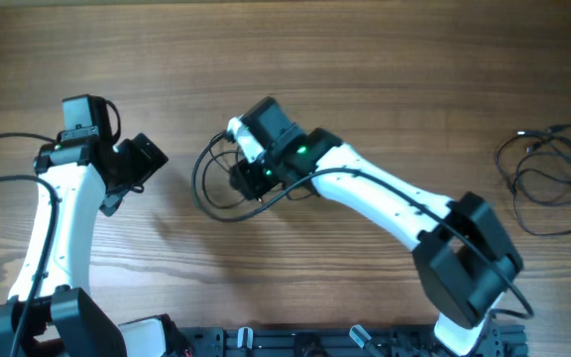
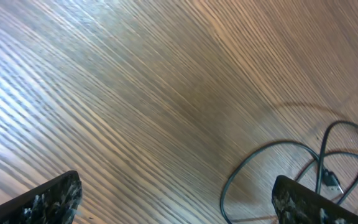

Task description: Untangle cables

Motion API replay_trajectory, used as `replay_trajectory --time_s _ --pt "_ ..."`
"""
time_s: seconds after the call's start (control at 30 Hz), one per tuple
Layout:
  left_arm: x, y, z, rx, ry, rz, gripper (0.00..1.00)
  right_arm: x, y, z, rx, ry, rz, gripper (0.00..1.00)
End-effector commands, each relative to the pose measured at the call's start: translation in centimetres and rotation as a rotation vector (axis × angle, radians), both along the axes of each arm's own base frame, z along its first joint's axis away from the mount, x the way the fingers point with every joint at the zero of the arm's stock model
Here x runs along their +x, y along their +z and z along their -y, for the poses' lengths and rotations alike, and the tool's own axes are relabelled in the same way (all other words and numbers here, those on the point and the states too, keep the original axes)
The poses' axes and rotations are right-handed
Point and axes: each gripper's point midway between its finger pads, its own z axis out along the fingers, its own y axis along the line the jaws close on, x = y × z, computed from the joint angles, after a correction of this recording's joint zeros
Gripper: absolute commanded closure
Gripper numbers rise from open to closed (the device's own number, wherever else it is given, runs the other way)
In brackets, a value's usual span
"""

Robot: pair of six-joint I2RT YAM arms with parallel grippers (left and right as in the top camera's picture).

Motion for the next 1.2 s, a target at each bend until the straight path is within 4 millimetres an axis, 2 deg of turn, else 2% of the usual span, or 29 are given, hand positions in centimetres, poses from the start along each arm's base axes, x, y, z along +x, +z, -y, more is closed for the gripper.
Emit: replay_trajectory --time_s 0.0,0.13,0.27,0.3,0.37,0.5,0.57,0.67,0.7,0.77,0.87,1.0,1.07,1.17 --pt "-0.4 -0.1 -1.6 0.016 0.057 -0.009 0.00 -0.3 -3.4 -0.6 -0.070 0.023 0.020 0.41" --pt "-0.6 -0.2 -2.1 0.015 0.076 -0.014 0.00 -0.4 -5.4 -1.4 -0.093 0.031 0.030 0.42" --pt "-0.8 -0.2 -2.1 0.013 0.077 -0.021 0.00 0.0 -6.9 -1.2 -0.119 -0.004 0.028 0.56" --pt "-0.8 -0.2 -2.1 0.013 0.077 -0.022 0.00 0.2 -7.3 -0.9 -0.133 -0.024 0.028 0.66" --pt "-0.8 -0.2 -2.1 0.012 0.077 -0.024 0.00 0.6 -7.4 -0.6 -0.151 -0.061 0.038 0.96" --pt "-1.0 -0.3 -2.1 0.011 0.077 -0.029 0.00 1.4 -6.5 0.0 -0.152 -0.096 0.055 0.96" --pt "-1.0 -0.3 -2.0 0.010 0.077 -0.032 0.00 2.7 -4.4 1.0 -0.136 -0.135 0.074 0.96" --pt "-1.1 -0.3 -2.0 0.010 0.077 -0.033 0.00 4.2 -1.7 3.2 -0.118 -0.196 0.083 0.96" --pt "-1.1 -0.3 -2.0 0.010 0.077 -0.033 0.00 4.7 -0.7 4.5 -0.116 -0.243 0.069 0.96" --pt "-1.0 -0.3 -2.0 0.010 0.077 -0.033 0.00 5.0 0.1 6.8 -0.126 -0.337 0.016 0.96" --pt "-1.0 -0.3 -2.0 0.010 0.077 -0.032 0.00 4.4 -0.7 10.0 -0.166 -0.514 -0.122 0.96" --pt "-1.0 -0.3 -2.0 0.010 0.077 -0.032 0.00 2.5 -2.8 12.8 -0.270 -0.639 -0.254 0.96" --pt "-1.1 -0.3 -2.0 0.009 0.077 -0.036 0.00 2.2 -3.4 13.2 -0.285 -0.669 -0.278 0.96" --pt "-1.2 -0.3 -2.0 0.009 0.077 -0.039 0.00 1.6 -3.9 12.3 -0.257 -0.645 -0.326 0.94"
